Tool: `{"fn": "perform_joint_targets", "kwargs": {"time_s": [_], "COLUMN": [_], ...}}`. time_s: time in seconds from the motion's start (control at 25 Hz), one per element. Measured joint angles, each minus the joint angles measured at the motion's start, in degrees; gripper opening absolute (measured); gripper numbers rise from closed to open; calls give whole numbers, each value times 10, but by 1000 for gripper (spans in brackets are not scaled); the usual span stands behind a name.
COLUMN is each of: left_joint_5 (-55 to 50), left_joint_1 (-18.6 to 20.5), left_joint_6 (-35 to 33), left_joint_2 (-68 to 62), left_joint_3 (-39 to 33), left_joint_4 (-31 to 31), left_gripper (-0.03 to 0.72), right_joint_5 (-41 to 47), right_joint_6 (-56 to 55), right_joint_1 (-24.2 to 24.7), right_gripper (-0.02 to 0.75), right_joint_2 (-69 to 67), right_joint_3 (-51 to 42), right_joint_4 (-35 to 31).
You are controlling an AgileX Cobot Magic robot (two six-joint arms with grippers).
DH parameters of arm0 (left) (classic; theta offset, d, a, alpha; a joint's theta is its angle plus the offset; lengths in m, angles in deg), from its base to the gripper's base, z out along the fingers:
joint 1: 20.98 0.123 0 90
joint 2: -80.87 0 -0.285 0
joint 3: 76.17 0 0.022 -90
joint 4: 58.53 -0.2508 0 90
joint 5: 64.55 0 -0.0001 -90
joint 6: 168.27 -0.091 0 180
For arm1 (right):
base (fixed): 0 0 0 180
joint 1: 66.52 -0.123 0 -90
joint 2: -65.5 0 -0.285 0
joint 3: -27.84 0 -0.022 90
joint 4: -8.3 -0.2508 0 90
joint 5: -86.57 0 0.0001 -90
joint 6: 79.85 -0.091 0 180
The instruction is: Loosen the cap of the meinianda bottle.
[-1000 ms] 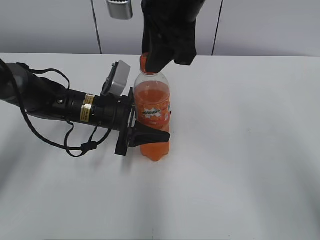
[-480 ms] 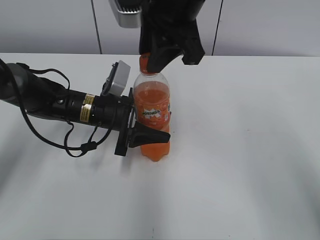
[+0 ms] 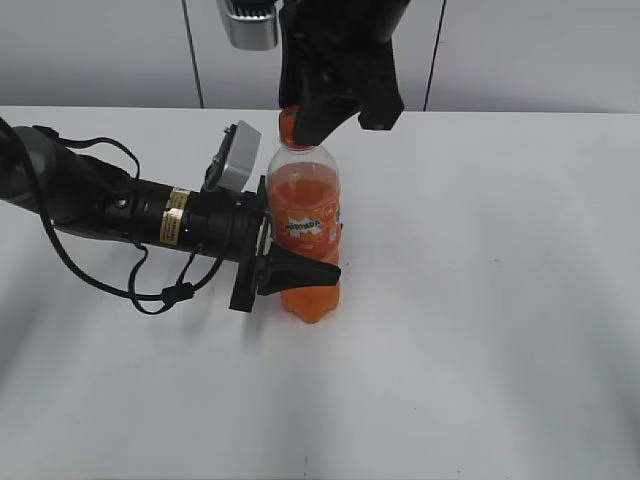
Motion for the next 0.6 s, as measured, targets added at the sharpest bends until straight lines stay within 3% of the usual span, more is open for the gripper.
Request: {"fn": "perform_joint_targets", "kwargs": {"time_s": [0.44, 0.6], "left_joint_5": [-7, -8], "left_joint_1": [-1, -1], "left_joint_6": [14, 14], "left_joint_2": [0, 0], "left_joint_3": [0, 0], "left_joint_4": [10, 10], "left_gripper": [413, 413], "right_joint_5": [-5, -5], "right_joint_6": [-26, -68], "right_joint_1": [-2, -2], "right_gripper": [378, 448], "right_joint_2": [0, 0], "right_joint_3": [0, 6], "right_joint_4": [-26, -27]}}
